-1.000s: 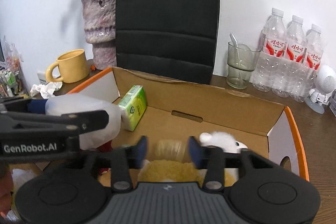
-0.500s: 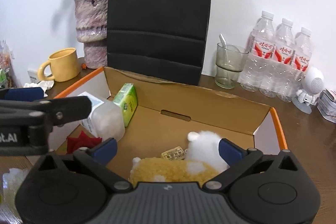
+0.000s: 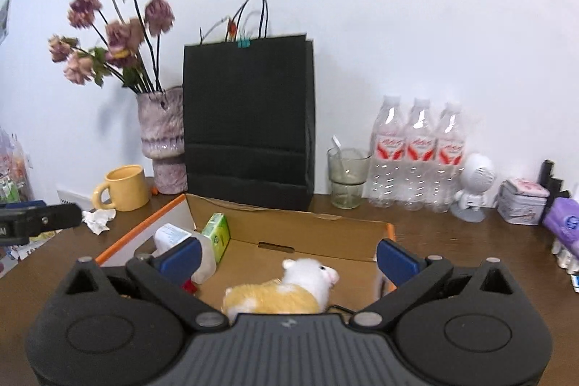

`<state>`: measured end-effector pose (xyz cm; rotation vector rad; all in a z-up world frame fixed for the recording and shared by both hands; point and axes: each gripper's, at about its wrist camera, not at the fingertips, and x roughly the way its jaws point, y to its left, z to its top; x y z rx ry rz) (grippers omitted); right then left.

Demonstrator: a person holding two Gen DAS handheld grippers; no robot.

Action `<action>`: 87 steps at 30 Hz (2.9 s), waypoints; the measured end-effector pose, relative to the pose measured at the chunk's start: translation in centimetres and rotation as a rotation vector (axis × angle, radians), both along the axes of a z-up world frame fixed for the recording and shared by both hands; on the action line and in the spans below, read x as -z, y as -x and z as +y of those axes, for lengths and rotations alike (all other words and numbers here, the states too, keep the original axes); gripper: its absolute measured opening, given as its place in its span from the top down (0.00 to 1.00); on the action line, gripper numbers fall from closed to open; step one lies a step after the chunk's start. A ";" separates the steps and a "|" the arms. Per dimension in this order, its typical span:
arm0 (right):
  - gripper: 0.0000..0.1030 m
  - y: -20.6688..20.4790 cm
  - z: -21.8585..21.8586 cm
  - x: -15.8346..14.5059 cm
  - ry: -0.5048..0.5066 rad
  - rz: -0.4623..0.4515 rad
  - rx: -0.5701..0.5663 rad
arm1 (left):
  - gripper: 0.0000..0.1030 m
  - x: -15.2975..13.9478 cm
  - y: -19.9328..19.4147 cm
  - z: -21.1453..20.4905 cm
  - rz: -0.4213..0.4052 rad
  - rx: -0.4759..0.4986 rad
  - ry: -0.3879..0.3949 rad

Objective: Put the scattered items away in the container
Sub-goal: 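Place the container into the box with the left tool while the right tool drops the block in, then grasp the white clip with the left tool while the right tool grasps the black clip, then drop the white clip into the box with the left tool while the right tool drops the black clip in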

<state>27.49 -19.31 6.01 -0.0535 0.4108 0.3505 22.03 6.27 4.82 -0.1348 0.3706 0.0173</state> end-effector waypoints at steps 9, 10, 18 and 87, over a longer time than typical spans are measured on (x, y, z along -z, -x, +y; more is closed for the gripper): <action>0.00 5.9 -6.4 3.3 0.070 0.076 0.100 | 0.00 3.5 4.8 1.1 0.117 -0.004 0.009; 0.00 6.5 -7.1 4.0 0.071 0.091 0.116 | 0.00 3.9 5.3 1.1 0.127 0.000 0.014; 0.08 11.0 -10.7 8.3 0.074 0.184 0.181 | 0.00 6.3 9.6 -1.9 0.205 0.086 0.058; 0.89 -1.5 -2.7 2.0 -0.007 0.069 0.037 | 0.73 -0.4 -4.7 -7.3 0.048 0.132 0.085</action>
